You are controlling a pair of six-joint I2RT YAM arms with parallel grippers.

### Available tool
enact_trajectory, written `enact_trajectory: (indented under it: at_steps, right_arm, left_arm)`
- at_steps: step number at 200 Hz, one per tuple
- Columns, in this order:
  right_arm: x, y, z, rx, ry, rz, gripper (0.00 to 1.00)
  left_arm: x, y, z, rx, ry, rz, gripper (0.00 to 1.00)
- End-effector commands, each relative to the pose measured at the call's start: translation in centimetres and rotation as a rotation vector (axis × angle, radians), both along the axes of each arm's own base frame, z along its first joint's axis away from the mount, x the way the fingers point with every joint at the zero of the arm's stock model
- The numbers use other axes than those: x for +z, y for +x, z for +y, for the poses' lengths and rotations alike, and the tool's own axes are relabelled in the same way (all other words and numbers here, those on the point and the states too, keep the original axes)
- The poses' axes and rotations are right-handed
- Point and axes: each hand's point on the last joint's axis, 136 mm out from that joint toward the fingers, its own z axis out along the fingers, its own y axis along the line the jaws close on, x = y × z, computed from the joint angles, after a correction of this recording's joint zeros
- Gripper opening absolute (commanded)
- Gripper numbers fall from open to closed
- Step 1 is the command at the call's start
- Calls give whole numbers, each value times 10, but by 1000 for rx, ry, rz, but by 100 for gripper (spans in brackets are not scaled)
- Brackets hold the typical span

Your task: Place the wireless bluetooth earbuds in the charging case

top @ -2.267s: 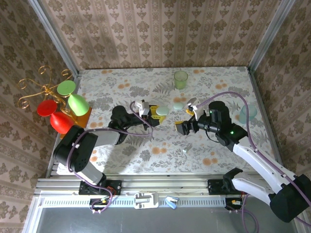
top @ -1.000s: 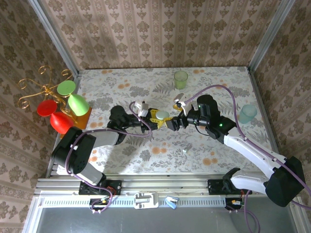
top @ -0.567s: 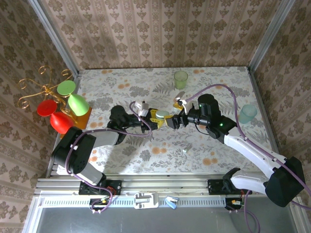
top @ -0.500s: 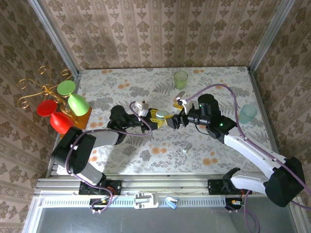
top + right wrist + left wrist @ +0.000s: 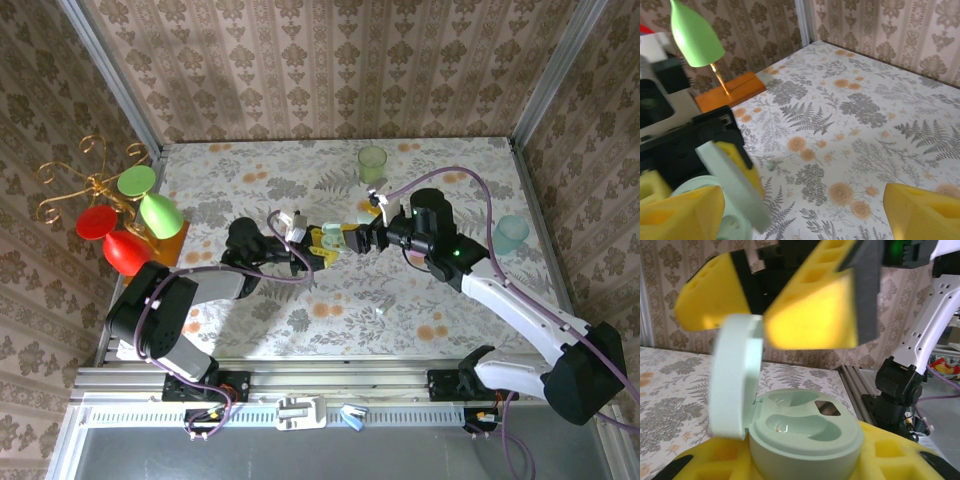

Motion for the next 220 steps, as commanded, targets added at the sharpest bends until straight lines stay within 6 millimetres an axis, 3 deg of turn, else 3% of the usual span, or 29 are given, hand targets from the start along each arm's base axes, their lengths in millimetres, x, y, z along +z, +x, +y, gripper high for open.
enact_trajectory:
  at_steps: [1,27,68,98,115,140,163,185,220]
  right_arm:
    - [7,12,-5,-60,4,-6,83]
    - [11,6,-4,-37,11,-3,84]
    - [32,-25,-1,65,82,-42,91]
    - [35,-34,-27,-68,130,-29,96]
    - [25,-36,-51,-206,149,37,99]
    - [-4,-40,-93,-454,172,184,99]
    - [-48,-50,-124,-648,205,395,92]
    - [-97,-67,-129,-722,246,647,85]
    - [-152,-91,-108,-721,357,969,80]
  left_arm:
    - [9,-13,3,-49,-26,-65,28]
    - [8,-11,3,-39,-26,-62,28]
    - [6,-1,6,22,-31,-73,29]
    - [10,6,10,80,-44,-100,30]
    - [12,10,15,119,-50,-114,30]
    - [15,16,23,166,-56,-126,30]
    - [17,17,26,183,-60,-139,30]
    - [17,18,27,190,-62,-144,30]
    - [17,18,27,192,-61,-147,30]
